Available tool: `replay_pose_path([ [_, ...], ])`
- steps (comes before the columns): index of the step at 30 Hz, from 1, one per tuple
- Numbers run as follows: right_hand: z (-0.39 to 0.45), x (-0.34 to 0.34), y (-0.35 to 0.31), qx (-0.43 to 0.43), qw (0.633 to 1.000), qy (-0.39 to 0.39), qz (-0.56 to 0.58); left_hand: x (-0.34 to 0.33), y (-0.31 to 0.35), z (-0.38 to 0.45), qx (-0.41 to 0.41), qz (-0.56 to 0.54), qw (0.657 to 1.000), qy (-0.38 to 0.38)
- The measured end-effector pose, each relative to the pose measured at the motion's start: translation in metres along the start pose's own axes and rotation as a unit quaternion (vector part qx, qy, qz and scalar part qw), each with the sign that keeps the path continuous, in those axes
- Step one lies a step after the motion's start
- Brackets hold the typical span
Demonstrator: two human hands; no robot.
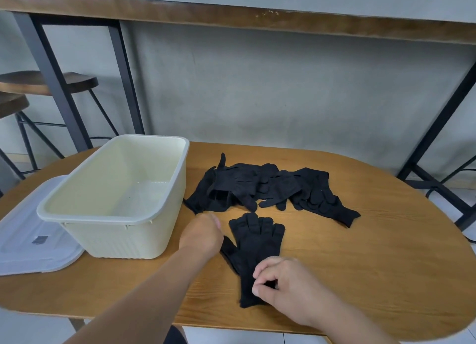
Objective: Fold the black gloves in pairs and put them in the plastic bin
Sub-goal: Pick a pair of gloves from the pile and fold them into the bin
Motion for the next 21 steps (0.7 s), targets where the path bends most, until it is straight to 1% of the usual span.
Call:
replay_pose_path([
  [3, 0.001, 0.002, -0.002, -0.002, 1.0, 0.004, -0.001, 0.0, 0.013, 0.006, -0.038, -0.031, 0.999, 0.003],
  [6, 0.003, 0.004, -0.004, -0.006, 1.0, 0.004, -0.001, -0.006, 0.026, 0.015, -0.066, -0.022, 0.997, -0.033],
  [9, 0.005, 0.004, -0.005, -0.008, 1.0, 0.006, -0.004, -0.01, 0.032, 0.022, -0.076, 0.008, 0.996, -0.053],
  [13, 0.006, 0.003, -0.006, -0.011, 1.0, 0.01, -0.008, -0.013, 0.035, 0.026, -0.087, -0.011, 0.995, -0.055],
  [16, 0.005, 0.002, -0.005, -0.013, 1.0, 0.017, -0.004, -0.009, 0.034, 0.026, -0.078, -0.053, 0.995, -0.03],
  [18, 0.005, 0.002, -0.005, -0.014, 1.0, 0.013, 0.002, -0.003, 0.031, 0.026, -0.061, -0.089, 0.994, 0.008],
  [19, 0.005, 0.001, -0.005, -0.014, 1.0, 0.012, 0.004, 0.0, 0.029, 0.027, -0.054, -0.092, 0.994, 0.023],
  [21, 0.004, 0.0, -0.005, -0.014, 1.0, 0.011, 0.009, 0.002, 0.025, 0.027, -0.049, -0.072, 0.996, 0.024],
])
Point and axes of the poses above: each hand's wrist, its own z-axis towards the middle knuckle, its own x-axis out of the back of the hand, y = z × x, the point moved 2 cm from there along z, towards the middle knuckle
